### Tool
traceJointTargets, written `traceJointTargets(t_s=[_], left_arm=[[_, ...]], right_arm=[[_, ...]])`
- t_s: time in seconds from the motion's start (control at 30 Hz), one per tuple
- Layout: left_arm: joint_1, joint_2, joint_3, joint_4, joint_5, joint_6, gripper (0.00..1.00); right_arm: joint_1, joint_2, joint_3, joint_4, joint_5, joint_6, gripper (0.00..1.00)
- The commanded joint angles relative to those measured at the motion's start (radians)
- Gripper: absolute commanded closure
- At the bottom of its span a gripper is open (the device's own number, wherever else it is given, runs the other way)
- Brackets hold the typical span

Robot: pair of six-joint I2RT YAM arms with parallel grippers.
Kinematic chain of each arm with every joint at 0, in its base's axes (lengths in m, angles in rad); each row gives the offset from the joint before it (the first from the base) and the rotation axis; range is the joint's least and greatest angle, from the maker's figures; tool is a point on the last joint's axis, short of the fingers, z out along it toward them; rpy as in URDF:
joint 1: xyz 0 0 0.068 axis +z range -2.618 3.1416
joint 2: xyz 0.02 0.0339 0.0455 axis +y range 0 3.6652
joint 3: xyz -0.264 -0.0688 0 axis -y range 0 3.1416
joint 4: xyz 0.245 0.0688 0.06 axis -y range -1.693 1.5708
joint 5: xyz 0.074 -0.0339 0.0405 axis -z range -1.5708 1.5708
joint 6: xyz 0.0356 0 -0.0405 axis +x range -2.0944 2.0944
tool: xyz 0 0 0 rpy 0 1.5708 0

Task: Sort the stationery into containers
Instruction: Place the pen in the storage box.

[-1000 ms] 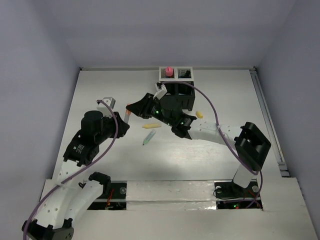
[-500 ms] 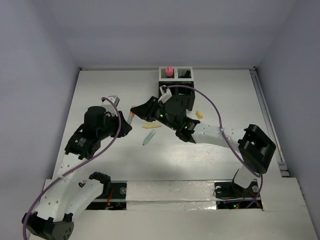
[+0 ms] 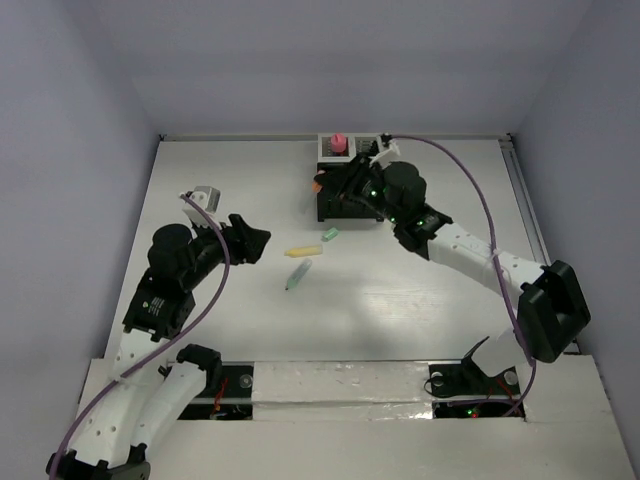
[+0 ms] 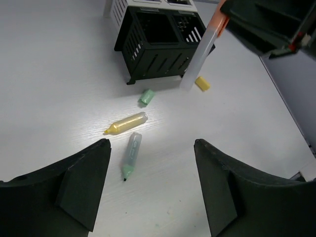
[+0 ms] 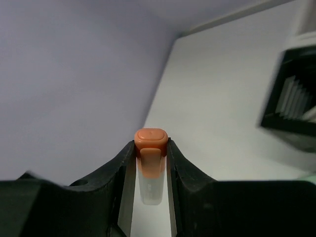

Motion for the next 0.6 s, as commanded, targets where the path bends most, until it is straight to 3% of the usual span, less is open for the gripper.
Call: traceJointTargets(t_s=[0.0,0.17,0.2,0.23,0.37,0.57], left_arm=[[0.007,-0.042,-0.051,0.083,-0.036,0.024,0.29],[0.007,-0.056,-0.111,0.117,-0.05,0.028,0.22],[0.007,-0.055,-0.107,0.114,-0.046,0.034,0.15],[0.007,-0.056,-0.108,0.119,-0.036,0.038,0.01],[-0.036,-0.062,-0.11,0.117,-0.052,0.035,0.01],[-0.078,-0.079,-0.107,0.097,-0.116,0.019,0.01]], right_arm=[[-0.091,-0.01,0.066,-0.043,0.061,-0.094,1.0],[-0.138,0.0,0.134,-0.111,0.274,-0.29,1.0],[-0.138,0.005,0.141,-0.11,0.322,-0.333,1.0],[-0.151,0.014,0.169,-0.113,0.366,-0.415,1.0],[-0.18,0.094,0.246,-0.104,0.503,-0.591,1.0],[-0.194,0.227,0.329,-0.071,0.592,-0.804,1.0]])
